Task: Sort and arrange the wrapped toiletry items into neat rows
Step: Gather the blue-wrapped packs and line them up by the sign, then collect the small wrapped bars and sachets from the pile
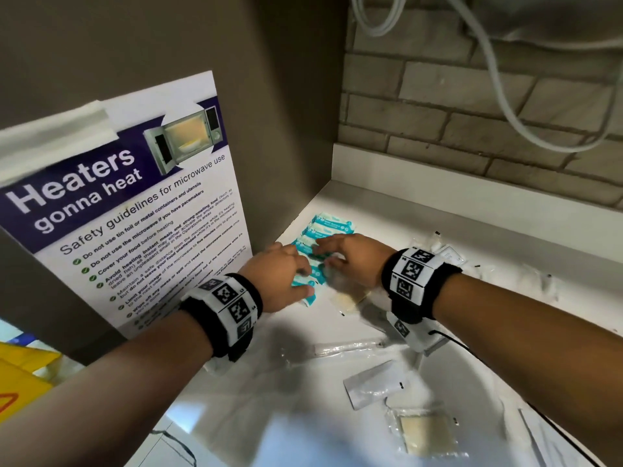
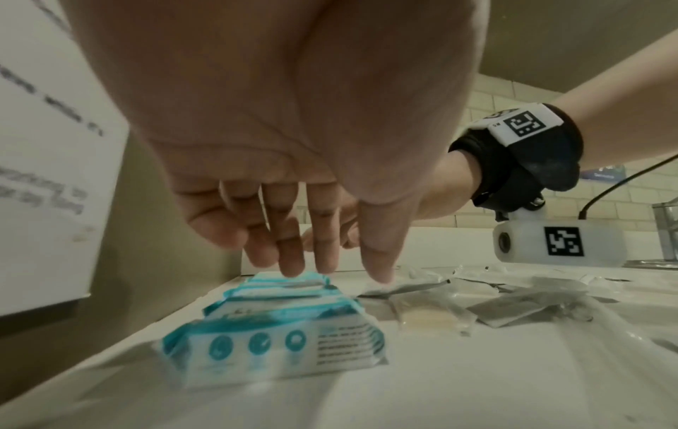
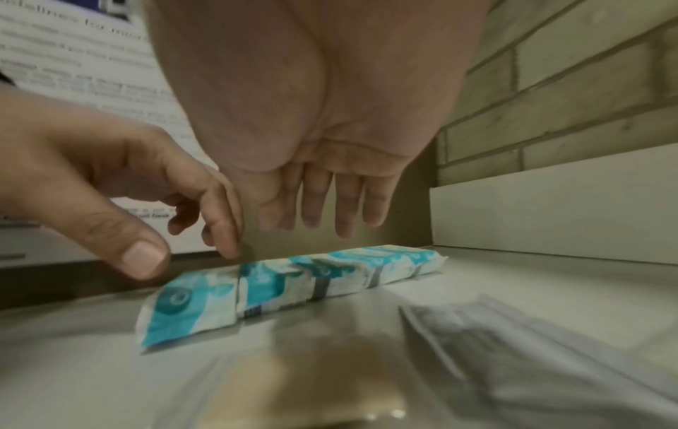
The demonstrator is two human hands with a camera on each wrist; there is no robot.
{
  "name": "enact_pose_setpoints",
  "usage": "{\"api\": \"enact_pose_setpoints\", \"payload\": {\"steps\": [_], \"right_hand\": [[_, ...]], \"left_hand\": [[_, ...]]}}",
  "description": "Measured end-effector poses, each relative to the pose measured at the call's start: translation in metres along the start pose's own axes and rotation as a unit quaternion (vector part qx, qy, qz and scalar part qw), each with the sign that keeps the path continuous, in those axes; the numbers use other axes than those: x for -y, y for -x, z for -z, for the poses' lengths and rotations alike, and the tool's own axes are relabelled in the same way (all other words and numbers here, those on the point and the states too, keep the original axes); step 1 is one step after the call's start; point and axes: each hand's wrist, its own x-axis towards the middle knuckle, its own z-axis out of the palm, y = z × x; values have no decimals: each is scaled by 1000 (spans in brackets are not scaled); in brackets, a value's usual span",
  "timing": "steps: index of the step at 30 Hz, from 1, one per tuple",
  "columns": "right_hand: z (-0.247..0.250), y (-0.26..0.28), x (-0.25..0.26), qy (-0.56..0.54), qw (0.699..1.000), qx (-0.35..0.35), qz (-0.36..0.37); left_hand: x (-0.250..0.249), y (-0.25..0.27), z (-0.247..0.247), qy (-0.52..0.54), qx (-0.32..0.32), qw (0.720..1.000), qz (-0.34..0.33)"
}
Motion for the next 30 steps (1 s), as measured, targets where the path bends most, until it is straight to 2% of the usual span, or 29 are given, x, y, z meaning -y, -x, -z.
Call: {"api": "enact_pose_setpoints", "payload": {"steps": [4, 7, 10, 12, 15, 18, 19, 25, 30], "right_hand": [[22, 28, -35, 27, 995, -50, -77], [39, 42, -60, 44, 987, -50, -144], [47, 44, -70, 62, 983, -17, -169], [44, 38, -67, 66, 981, 22, -181], [35, 29, -51, 64, 976, 66, -199], [20, 28, -40, 91, 971, 101, -198], [15, 48, -56, 76, 967, 93, -224], [20, 45, -60, -24, 973, 4, -230], [45, 61, -66, -58, 973, -67, -212]], "left_hand": [[-29, -14, 6, 71, -37, 997, -23], [-55, -27, -1, 90, -3, 996, -19], [-73, -37, -12, 22, 56, 998, -4], [-77, -38, -15, -17, 56, 998, 4], [-74, -42, -14, 14, 39, 999, 32], [-73, -42, -14, 79, 58, 993, 68], [-94, -51, -19, 84, 77, 992, 56], [-81, -51, -18, 115, 71, 990, 42], [-71, -48, -9, 162, 0, 987, 8]]}}
